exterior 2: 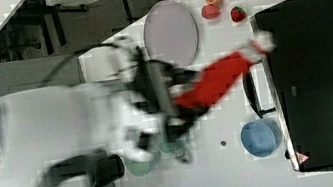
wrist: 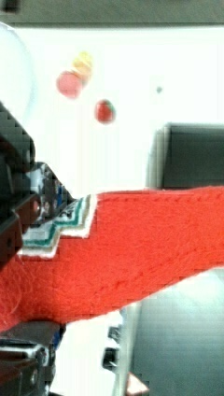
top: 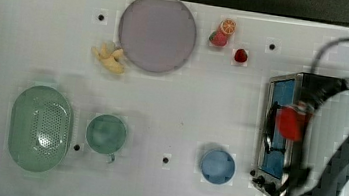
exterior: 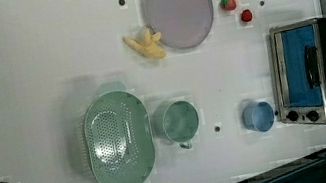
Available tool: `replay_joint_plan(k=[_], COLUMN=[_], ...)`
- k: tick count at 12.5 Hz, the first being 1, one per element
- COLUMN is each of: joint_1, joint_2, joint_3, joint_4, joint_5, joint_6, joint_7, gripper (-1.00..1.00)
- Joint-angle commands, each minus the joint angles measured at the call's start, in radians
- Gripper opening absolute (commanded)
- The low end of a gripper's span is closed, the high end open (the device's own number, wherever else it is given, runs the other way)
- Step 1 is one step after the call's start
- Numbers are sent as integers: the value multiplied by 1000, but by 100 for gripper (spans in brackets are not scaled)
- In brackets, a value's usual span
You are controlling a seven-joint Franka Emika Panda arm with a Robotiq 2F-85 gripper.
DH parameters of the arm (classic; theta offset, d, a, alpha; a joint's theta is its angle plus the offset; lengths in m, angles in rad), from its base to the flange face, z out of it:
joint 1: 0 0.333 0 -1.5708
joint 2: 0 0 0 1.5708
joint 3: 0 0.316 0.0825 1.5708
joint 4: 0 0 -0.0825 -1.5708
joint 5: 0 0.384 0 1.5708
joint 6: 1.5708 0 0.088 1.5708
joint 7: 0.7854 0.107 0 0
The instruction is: Pick Ketchup from oven and place it on table.
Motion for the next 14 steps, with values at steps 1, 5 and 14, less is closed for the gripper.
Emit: replay_joint_plan(k=[1,5,14], joint_1=[111,115,117], joint_2=[-46,-44,70], joint_3=[151,294,349], joint_4=[16,-58,-562], joint_5=[-21,-23,-93], joint_6=[-29,-9,531], joint_7=[5,5,5], gripper=[21,21,21])
